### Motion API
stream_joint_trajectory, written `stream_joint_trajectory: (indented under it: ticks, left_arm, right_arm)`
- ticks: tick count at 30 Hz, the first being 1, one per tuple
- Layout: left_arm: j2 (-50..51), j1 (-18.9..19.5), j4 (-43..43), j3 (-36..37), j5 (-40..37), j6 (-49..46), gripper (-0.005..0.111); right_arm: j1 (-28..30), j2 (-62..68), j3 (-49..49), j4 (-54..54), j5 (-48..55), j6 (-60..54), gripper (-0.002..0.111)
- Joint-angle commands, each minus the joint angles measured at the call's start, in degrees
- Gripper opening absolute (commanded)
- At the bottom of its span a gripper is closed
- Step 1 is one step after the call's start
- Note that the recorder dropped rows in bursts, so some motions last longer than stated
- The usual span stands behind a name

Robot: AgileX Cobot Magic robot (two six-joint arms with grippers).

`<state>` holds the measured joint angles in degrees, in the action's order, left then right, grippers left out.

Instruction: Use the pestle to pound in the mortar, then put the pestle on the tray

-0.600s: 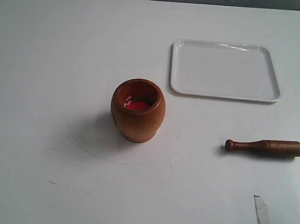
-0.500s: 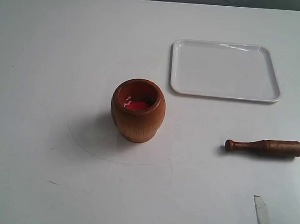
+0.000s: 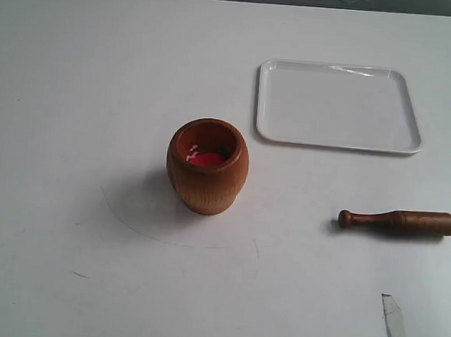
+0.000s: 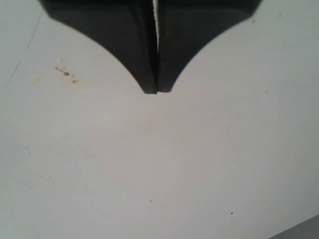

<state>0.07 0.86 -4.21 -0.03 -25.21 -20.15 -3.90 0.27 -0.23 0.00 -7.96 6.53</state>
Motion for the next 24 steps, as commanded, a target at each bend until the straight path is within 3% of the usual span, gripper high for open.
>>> stream_joint_trajectory:
  ticks: [1,8,12,15,18,24]
  left_arm:
    - [-0.07,-0.44,0.42,0.03,0.17,0.47,0.0]
    - [-0.07,-0.44,0.42,0.03,0.17,0.47,0.0]
    - [-0.07,-0.44,0.42,0.03,0.17,0.47,0.0]
    - [-0.07,-0.44,0.42,0.03,0.17,0.47,0.0]
    - [-0.07,-0.44,0.42,0.03,0.17,0.47,0.0]
    - [-0.07,-0.44,0.42,0.03,0.17,0.47,0.0]
  right_arm:
    - [0.38,-0.27,0.23,2.9,-13.01,-0.11,0.0]
    - [0.38,-0.27,0.23,4.6,-36.98,12.42,0.0]
    - [0.38,2.62,-4.92,2.14,-37.21,5.66,0.0]
    - [0.38,11.82,-12.41,0.35,-31.4,1.99,0.0]
    - [0.38,24.6,-22.61,-2.43,-17.93,1.99,0.0]
    - [-1.03,50.55,-46.8,-15.58,25.68,-1.11,0.0]
